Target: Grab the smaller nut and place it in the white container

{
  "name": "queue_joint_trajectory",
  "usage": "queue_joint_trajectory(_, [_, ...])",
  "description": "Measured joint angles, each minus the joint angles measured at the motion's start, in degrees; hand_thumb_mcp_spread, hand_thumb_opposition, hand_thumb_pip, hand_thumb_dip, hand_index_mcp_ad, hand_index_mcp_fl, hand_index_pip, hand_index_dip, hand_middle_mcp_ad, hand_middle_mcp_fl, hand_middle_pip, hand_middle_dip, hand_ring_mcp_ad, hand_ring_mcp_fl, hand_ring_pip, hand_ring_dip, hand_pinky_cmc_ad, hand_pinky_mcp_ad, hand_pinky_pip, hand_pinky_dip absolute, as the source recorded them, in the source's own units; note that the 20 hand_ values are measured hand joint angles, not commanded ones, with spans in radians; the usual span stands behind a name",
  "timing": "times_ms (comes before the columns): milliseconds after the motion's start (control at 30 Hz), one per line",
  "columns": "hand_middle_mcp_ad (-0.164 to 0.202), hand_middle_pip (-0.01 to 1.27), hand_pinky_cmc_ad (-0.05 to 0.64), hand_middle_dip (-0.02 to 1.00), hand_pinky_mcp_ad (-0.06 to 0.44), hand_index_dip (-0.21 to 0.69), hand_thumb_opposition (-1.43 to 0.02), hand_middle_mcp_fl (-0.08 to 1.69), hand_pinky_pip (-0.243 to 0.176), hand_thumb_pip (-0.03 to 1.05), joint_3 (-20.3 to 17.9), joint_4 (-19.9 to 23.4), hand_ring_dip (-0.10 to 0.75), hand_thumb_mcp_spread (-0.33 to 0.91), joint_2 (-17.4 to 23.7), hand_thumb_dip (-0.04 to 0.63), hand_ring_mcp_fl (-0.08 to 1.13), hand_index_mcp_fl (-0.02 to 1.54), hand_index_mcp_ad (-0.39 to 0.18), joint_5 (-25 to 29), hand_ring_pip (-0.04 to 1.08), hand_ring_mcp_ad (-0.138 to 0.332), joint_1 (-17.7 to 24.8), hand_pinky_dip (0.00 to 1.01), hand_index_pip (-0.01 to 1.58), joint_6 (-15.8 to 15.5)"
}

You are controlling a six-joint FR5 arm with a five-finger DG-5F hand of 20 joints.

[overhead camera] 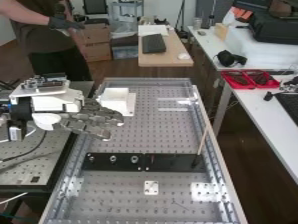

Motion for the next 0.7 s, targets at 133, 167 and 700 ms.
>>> queue_joint_trajectory(133, [0.070, 0.13, 0.380, 0.22, 0.314, 0.099, -0.85, 0.07, -0.059, 0.88, 0.4, -0.8, 0.101, 0.26, -1.1, 0.239, 0.00, 0.01, -0.086, -0.1, 0.08, 0.173, -0.2, 0.21, 1.30, 0.0])
queue_joint_trajectory(167, [0.066, 0.13, 0.380, 0.22, 0.312, 0.096, -0.85, 0.07, -0.059, 0.88, 0.4, -0.9, 0.101, 0.26, -1.2, 0.239, 0.00, 0.00, -0.086, -0.1, 0.08, 0.169, -0.2, 0.21, 1.33, -0.1])
queue_joint_trajectory(700, [0.066, 0.13, 0.382, 0.22, 0.311, 0.159, -0.83, 0.02, -0.061, 0.83, -0.3, 4.7, 0.101, 0.29, -6.3, 0.239, 0.00, 0.00, -0.086, -4.4, 0.08, 0.164, -1.4, 0.21, 1.46, -0.3])
